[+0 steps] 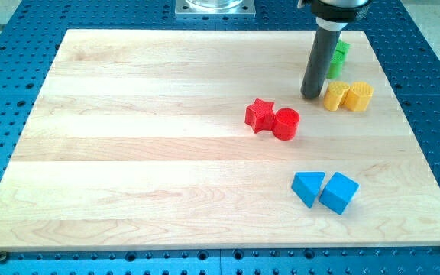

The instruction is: Place the red circle horizontally to the triangle

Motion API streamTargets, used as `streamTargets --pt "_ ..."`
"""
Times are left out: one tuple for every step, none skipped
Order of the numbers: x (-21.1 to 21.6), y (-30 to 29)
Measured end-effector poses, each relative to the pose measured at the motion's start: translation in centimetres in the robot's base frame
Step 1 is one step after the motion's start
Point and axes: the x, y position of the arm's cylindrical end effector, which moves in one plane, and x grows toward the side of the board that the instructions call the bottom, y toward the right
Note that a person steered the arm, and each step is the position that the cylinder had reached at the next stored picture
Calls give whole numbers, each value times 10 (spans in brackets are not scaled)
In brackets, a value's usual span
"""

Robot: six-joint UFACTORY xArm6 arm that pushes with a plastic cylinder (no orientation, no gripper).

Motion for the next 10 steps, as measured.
streamTargets --pt "1 0" --pt "5 0" --pt "7 0" --pt "13 -1" --pt "41 -14" --pt "81 -13" --pt "104 -13" --pt "99 -19" --pt "97 -37" --pt "95 -59"
